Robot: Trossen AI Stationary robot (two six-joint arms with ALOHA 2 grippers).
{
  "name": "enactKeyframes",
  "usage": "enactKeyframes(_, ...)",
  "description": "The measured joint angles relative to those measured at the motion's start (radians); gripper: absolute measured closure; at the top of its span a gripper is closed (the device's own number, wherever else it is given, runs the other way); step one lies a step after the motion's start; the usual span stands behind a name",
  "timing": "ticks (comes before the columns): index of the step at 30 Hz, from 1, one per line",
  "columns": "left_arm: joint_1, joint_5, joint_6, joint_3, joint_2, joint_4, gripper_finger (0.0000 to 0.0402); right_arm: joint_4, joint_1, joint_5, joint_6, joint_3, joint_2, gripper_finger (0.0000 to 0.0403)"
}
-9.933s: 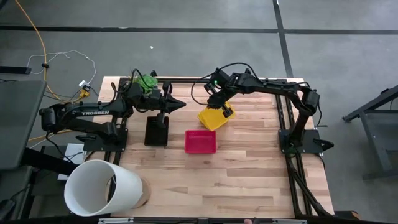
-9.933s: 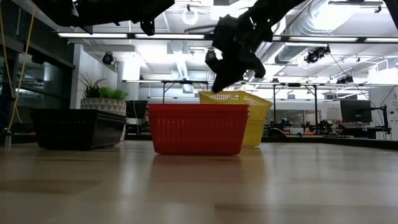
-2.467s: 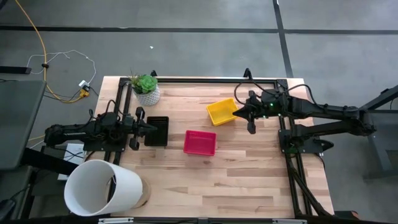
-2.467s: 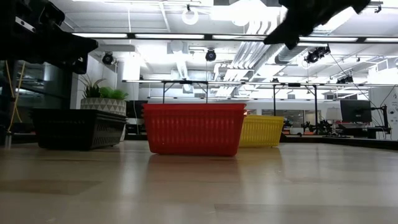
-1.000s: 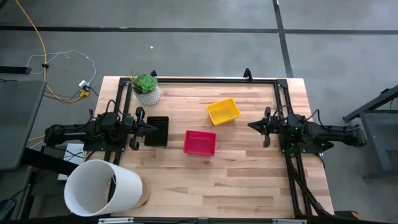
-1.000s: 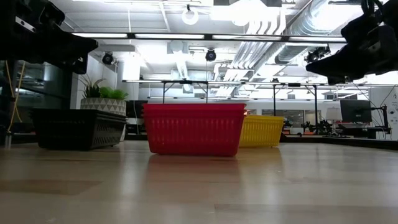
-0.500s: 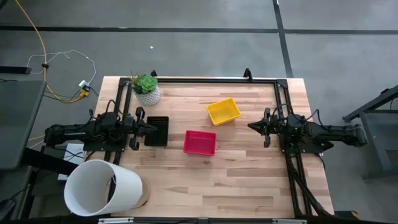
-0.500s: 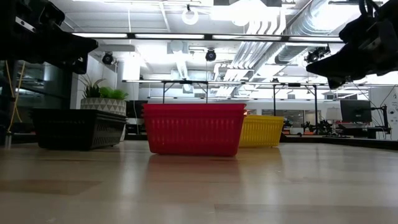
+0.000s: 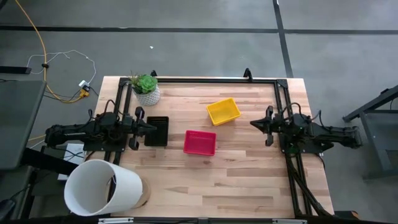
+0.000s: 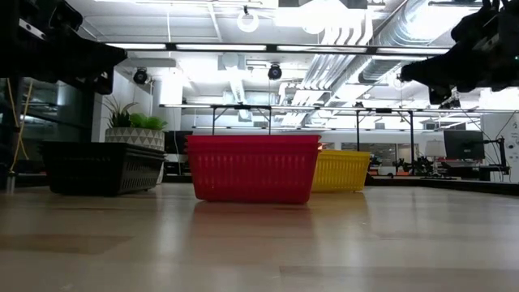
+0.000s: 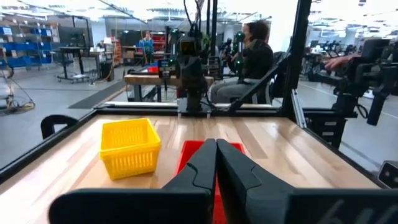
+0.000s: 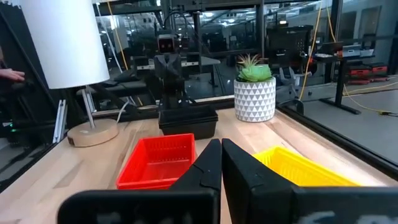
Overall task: Stack baskets by color
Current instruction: Return to Home Position
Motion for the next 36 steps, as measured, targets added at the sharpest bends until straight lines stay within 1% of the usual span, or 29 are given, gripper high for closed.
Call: enactKeyframes(36, 0.0, 0.001, 0.0, 0.0, 0.001, -0.001, 0.0401, -0.033, 0.001, 0.002, 0.0, 0.002, 0.013, 0.0402)
